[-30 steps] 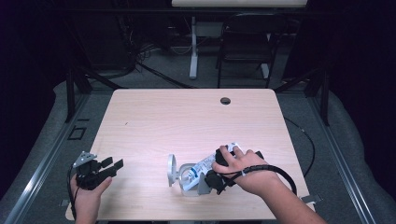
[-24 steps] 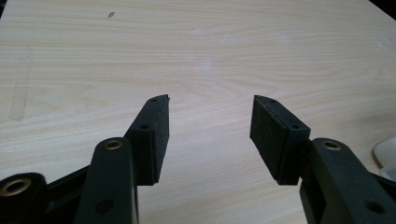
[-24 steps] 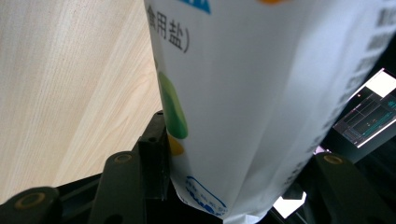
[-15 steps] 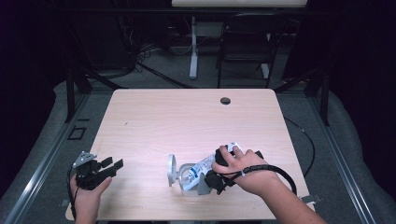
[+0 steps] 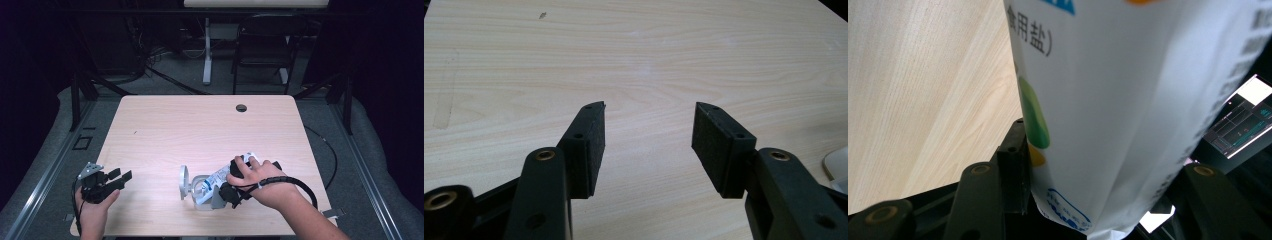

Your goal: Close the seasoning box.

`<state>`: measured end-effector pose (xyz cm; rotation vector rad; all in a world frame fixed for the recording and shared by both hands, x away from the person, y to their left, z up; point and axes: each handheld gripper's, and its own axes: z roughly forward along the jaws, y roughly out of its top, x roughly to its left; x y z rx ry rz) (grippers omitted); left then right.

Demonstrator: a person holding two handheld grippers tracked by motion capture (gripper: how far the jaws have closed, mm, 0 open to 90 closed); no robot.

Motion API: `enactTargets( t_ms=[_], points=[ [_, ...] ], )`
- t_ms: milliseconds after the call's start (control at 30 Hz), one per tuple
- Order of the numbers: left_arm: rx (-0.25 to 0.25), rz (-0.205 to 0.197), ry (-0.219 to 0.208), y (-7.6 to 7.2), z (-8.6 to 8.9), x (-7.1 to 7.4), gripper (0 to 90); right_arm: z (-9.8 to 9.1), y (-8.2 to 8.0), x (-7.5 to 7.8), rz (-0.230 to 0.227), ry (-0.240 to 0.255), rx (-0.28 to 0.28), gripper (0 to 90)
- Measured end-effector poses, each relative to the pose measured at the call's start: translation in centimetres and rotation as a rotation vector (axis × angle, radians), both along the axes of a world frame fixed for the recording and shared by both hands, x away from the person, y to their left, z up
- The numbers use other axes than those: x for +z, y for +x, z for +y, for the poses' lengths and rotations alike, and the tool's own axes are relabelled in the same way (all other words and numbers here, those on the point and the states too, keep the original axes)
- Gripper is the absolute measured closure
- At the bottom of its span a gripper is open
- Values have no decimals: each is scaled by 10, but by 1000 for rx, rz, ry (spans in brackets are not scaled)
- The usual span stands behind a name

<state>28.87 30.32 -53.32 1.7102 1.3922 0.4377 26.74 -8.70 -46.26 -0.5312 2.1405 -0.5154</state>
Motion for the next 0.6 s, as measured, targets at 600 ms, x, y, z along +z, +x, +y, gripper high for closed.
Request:
enactTargets(
  t_ms=[600],
  points=[
    [2,2,0,0,1,0,478,2,1,0,3,-5,6,493]
  ],
)
